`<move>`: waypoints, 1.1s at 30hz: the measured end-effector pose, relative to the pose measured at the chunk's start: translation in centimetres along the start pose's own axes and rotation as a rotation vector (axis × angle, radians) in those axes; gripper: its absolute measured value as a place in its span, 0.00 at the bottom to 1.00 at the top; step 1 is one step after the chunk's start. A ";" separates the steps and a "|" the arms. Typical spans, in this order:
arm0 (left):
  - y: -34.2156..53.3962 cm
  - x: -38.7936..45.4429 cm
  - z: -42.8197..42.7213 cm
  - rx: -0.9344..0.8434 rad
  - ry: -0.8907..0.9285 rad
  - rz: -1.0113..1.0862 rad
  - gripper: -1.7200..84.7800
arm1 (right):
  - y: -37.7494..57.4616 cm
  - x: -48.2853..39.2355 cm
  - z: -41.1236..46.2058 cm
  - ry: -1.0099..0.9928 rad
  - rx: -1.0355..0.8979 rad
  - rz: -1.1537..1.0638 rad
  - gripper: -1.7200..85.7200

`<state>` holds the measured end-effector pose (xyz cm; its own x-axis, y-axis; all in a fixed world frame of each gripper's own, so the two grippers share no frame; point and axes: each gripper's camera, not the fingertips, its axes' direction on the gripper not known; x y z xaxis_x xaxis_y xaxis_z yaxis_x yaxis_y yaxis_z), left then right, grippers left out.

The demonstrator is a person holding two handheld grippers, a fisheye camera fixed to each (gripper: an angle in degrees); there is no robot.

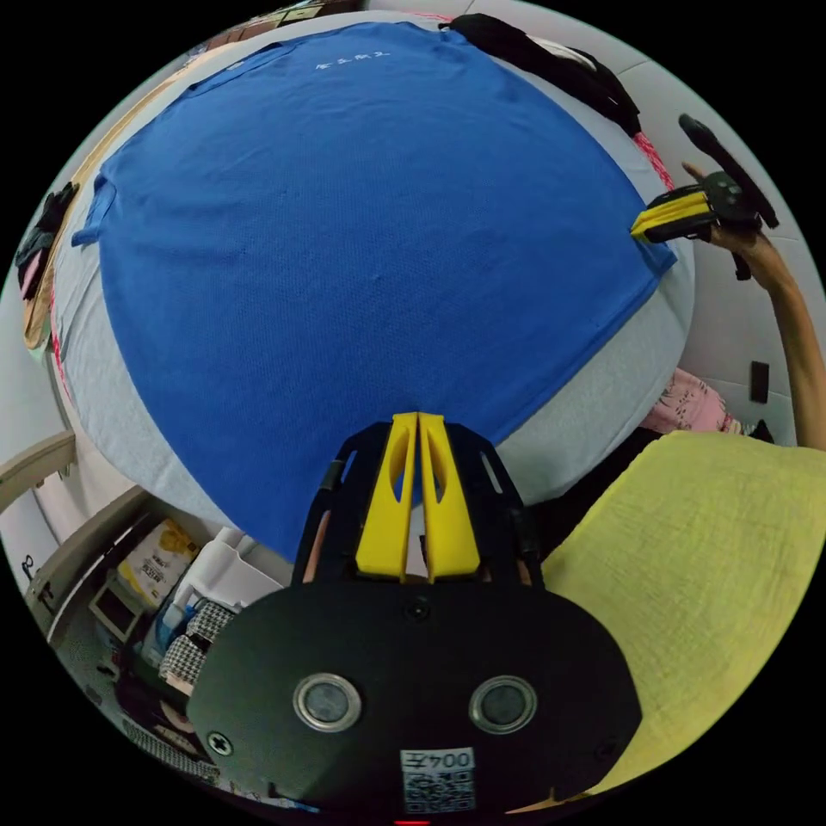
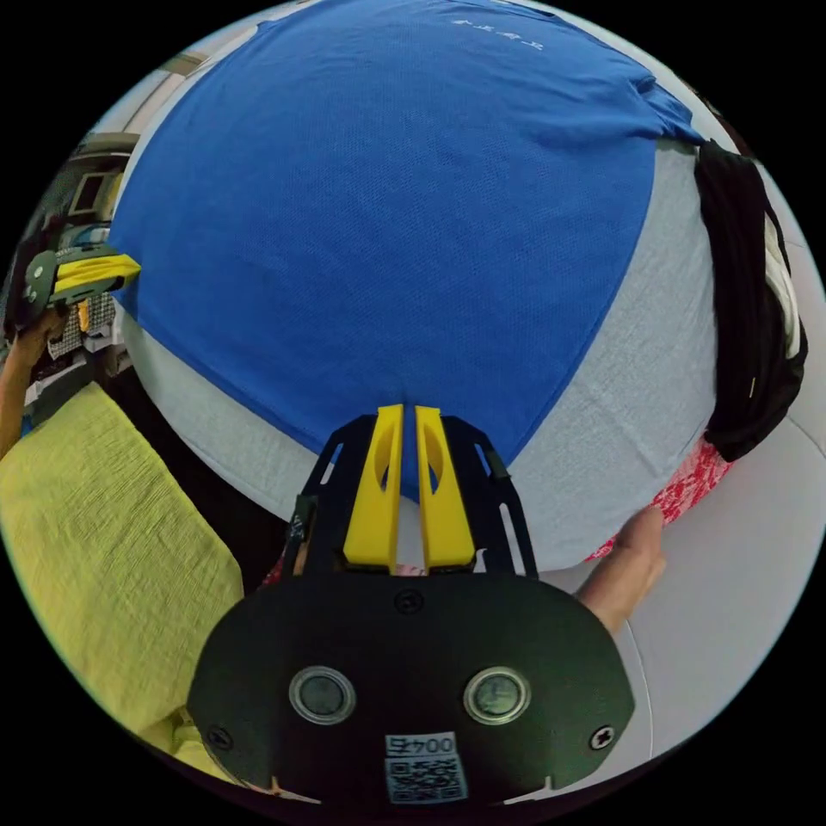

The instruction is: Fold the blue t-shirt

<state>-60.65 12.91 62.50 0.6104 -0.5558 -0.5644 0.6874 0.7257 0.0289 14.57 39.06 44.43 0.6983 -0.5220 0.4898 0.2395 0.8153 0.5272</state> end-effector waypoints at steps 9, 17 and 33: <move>0.1 -9.3 -4.9 0.177 0.289 -0.036 0.02 | -4.3 1.9 1.8 -0.111 -0.081 0.060 0.05; -2.3 -29.5 -14.4 0.417 0.240 -0.267 0.02 | -7.5 1.2 3.1 -0.046 -0.153 0.094 0.06; -13.5 -41.1 -22.3 0.413 -0.017 -0.287 0.11 | -9.4 4.2 5.3 -0.170 -0.169 0.272 0.05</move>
<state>-103.74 35.01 66.88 0.3784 -0.7184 -0.5838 0.9246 0.3237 0.2010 11.67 27.87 45.16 0.6330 -0.3031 0.7123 0.1790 0.9525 0.2463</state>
